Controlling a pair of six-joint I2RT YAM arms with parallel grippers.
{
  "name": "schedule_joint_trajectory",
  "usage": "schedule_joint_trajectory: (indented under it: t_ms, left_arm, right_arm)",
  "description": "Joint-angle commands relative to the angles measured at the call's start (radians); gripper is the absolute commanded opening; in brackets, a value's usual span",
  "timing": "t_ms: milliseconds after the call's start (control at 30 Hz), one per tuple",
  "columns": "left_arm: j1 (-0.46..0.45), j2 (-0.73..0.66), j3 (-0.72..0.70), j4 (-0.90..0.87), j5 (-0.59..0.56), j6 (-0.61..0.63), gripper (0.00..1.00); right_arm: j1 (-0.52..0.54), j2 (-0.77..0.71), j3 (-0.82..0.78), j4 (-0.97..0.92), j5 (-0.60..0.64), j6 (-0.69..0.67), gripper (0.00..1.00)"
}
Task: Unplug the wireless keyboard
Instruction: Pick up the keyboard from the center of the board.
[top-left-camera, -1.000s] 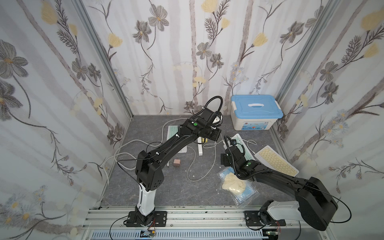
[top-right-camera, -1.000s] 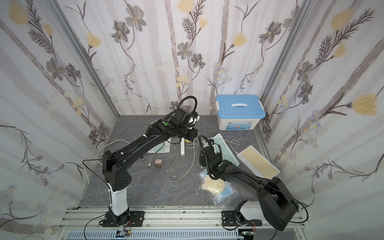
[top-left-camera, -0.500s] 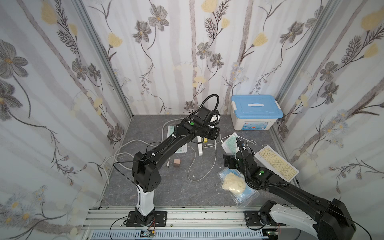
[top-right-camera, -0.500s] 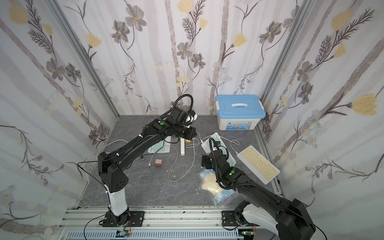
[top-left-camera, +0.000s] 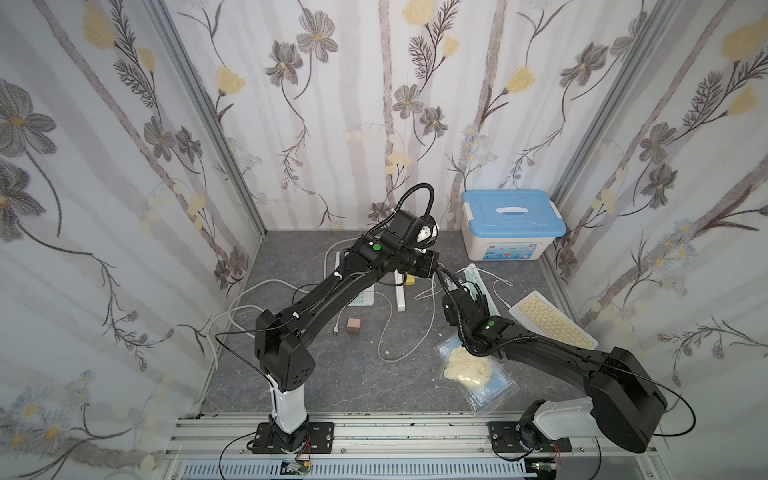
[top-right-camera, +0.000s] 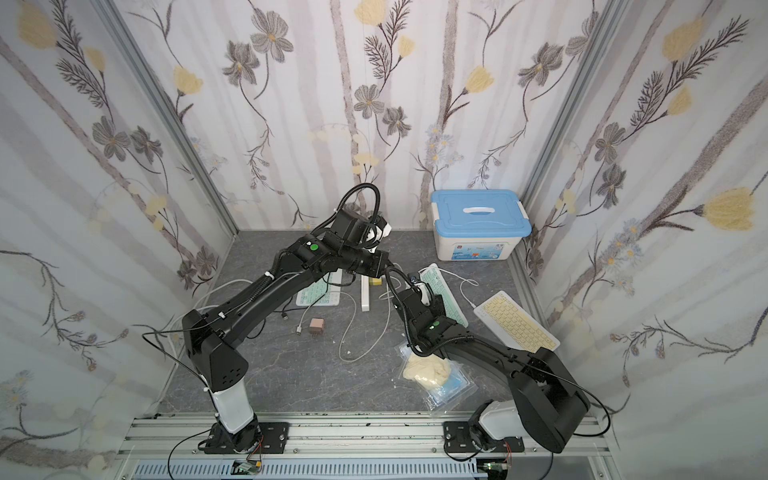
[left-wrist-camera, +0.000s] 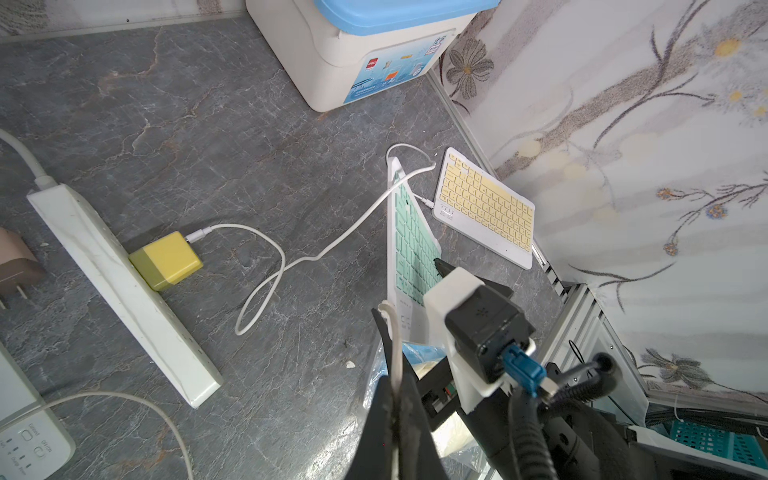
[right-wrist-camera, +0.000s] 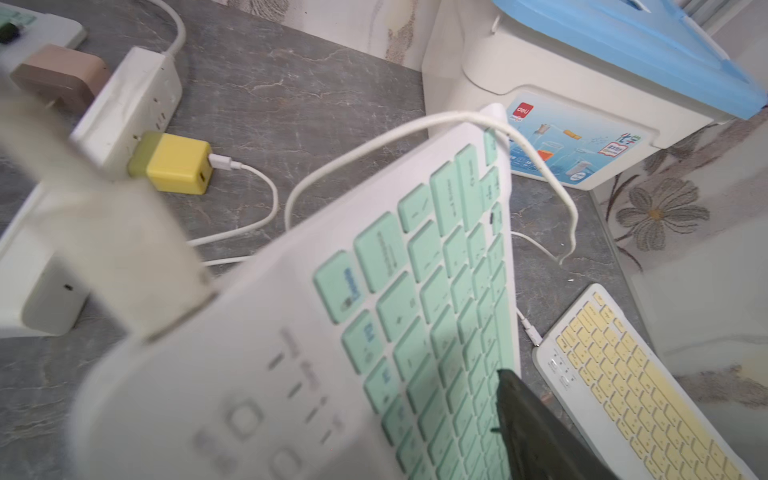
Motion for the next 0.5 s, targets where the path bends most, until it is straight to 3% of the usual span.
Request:
schedule_joint_trajectory:
  t_ms: [0, 200, 333, 467]
  left_arm:
    - [0.001, -0.014, -0.004, 0.014, 0.002, -0.005, 0.0]
    - [0.002, 0.008, 0.019, 0.013, 0.002, -0.008, 0.01]
    - [0.003, 0.031, 0.046, 0.002, 0.007, -0.011, 0.1]
    - [0.003, 0.033, 0.054, -0.002, 0.006, -0.011, 0.13]
  right_arm:
    - [0.001, 0.028, 0.012, 0.037, 0.094, -0.04, 0.68]
    - [0.003, 0.07, 0.02, 0.027, 0.095, -0.039, 0.45]
    - [0.006, 0.103, 0.031, 0.022, 0.097, -0.056, 0.27]
    - [0.007, 0.123, 0.048, 0.016, 0.123, -0.084, 0.1]
